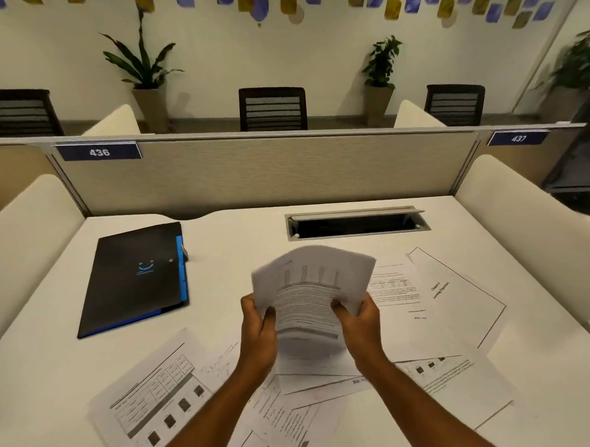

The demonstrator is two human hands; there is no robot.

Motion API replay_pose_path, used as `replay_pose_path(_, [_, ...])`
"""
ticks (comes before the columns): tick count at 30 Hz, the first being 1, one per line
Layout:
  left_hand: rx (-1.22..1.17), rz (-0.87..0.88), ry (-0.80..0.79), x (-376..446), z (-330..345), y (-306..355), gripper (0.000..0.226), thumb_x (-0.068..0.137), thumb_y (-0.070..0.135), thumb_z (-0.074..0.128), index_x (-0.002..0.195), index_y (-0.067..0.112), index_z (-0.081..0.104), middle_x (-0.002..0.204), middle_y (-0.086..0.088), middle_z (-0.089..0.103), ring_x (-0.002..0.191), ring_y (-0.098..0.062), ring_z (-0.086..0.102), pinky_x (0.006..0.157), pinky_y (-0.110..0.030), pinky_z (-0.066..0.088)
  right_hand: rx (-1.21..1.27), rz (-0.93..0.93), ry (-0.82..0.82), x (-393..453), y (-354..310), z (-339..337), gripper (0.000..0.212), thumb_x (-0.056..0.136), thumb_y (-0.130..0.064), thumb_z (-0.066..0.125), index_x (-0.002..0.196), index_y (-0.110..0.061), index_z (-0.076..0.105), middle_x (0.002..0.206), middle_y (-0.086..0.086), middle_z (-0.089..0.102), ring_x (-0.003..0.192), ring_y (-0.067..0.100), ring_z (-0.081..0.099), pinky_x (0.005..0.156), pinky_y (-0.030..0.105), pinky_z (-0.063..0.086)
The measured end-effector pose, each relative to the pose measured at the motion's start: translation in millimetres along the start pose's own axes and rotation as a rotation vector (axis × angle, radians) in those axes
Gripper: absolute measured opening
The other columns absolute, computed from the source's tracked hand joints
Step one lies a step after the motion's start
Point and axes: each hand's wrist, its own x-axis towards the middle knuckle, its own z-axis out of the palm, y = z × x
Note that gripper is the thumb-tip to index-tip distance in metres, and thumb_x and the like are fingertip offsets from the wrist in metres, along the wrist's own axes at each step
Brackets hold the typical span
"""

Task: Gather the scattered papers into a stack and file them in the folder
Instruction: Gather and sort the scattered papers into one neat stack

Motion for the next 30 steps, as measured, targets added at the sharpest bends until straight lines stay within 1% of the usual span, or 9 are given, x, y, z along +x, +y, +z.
replay_pose_path(5, [0.069, -0.002, 0.072, -1, 3, -6, 0.032, 0.096, 0.025, 0.052, 0.122, 0.029, 0.034, 0.114, 0.010, 0.056, 0.102, -0.009, 0.061, 0.076, -0.025, 0.058, -0.013, -0.033, 0.011, 4, 3, 3, 0.034, 0.093, -0.016, 0.071, 0.125, -0.018, 0.059, 0.111, -0.002, 0.069, 0.102, 0.013, 0.067, 0.071, 0.019, 0.061])
replay_pose_path(9, [0.181, -0.102, 0.104, 13, -1, -22, 0.023, 0.098, 0.030, 0.048, 0.118, 0.023, 0.039, 0.108, 0.003, 0.059, 0.101, -0.020, 0.064, 0.075, -0.029, 0.057, -0.034, 0.097, -0.016, 5, 16, 9, 0.034, 0.094, -0.022, 0.069, 0.126, -0.022, 0.055, 0.116, -0.001, 0.068, 0.111, 0.023, 0.067, 0.087, 0.033, 0.061])
replay_pose_path(13, [0.341, -0.112, 0.162, 24, -18, -24, 0.015, 0.100, 0.027, 0.044, 0.114, 0.022, 0.041, 0.108, -0.001, 0.061, 0.091, -0.021, 0.066, 0.071, -0.030, 0.057, -0.103, -0.008, -0.056, 16, 17, -3, 0.053, 0.090, -0.019, 0.074, 0.133, -0.028, 0.045, 0.129, -0.012, 0.058, 0.118, 0.009, 0.058, 0.090, 0.021, 0.052])
replay_pose_path(15, [0.394, -0.158, 0.206, 28, -31, -25, 0.020, 0.100, 0.027, 0.043, 0.119, 0.022, 0.039, 0.112, -0.003, 0.061, 0.089, -0.022, 0.065, 0.076, -0.038, 0.058, -0.316, -0.053, -0.040, 25, 29, -16, 0.072, 0.085, -0.020, 0.080, 0.143, -0.026, 0.038, 0.140, -0.013, 0.049, 0.127, 0.007, 0.049, 0.099, 0.023, 0.045])
replay_pose_path(18, [0.481, -0.277, 0.246, 29, -52, -36, 0.026, 0.100, 0.026, 0.043, 0.125, 0.020, 0.037, 0.115, -0.007, 0.060, 0.093, -0.028, 0.065, 0.081, -0.049, 0.057, -0.734, -0.061, -0.021, 34, 59, -36, 0.091, 0.078, -0.035, 0.084, 0.151, -0.021, 0.031, 0.155, 0.001, 0.040, 0.142, 0.021, 0.038, 0.115, 0.038, 0.038])
replay_pose_path(23, [0.634, -0.460, 0.207, 9, -79, -61, 0.026, 0.099, 0.021, 0.045, 0.124, 0.015, 0.042, 0.116, -0.013, 0.062, 0.094, -0.031, 0.063, 0.083, -0.050, 0.056, -1.214, -0.005, -0.125, 33, 104, -62, 0.100, 0.084, -0.066, 0.061, 0.159, -0.017, 0.017, 0.169, 0.012, 0.013, 0.156, 0.031, 0.009, 0.124, 0.053, 0.013])
replay_pose_path(25, [0.638, -0.508, 0.199, -1, -86, -70, 0.026, 0.098, 0.021, 0.045, 0.123, 0.013, 0.044, 0.111, -0.012, 0.063, 0.088, -0.028, 0.063, 0.079, -0.047, 0.057, -1.233, -0.039, -0.084, 26, 108, -62, 0.089, 0.091, -0.061, 0.056, 0.159, -0.015, 0.022, 0.167, 0.012, 0.019, 0.155, 0.029, 0.015, 0.123, 0.052, 0.016])
replay_pose_path(27, [0.629, -0.543, 0.205, -9, -90, -77, 0.027, 0.097, 0.019, 0.046, 0.124, 0.012, 0.046, 0.109, -0.012, 0.064, 0.087, -0.028, 0.063, 0.077, -0.046, 0.057, -1.257, -0.082, -0.037, 23, 108, -60, 0.078, 0.092, -0.050, 0.062, 0.154, -0.012, 0.034, 0.160, 0.013, 0.037, 0.149, 0.030, 0.034, 0.118, 0.051, 0.030])
replay_pose_path(30, [0.611, -0.569, 0.214, -13, -93, -82, 0.028, 0.096, 0.019, 0.046, 0.124, 0.012, 0.047, 0.105, -0.010, 0.064, 0.085, -0.027, 0.063, 0.074, -0.043, 0.057, -1.326, -0.155, -0.030, 22, 107, -58, 0.063, 0.084, -0.029, 0.074, 0.139, -0.005, 0.054, 0.133, 0.016, 0.065, 0.121, 0.033, 0.064, 0.094, 0.050, 0.053])
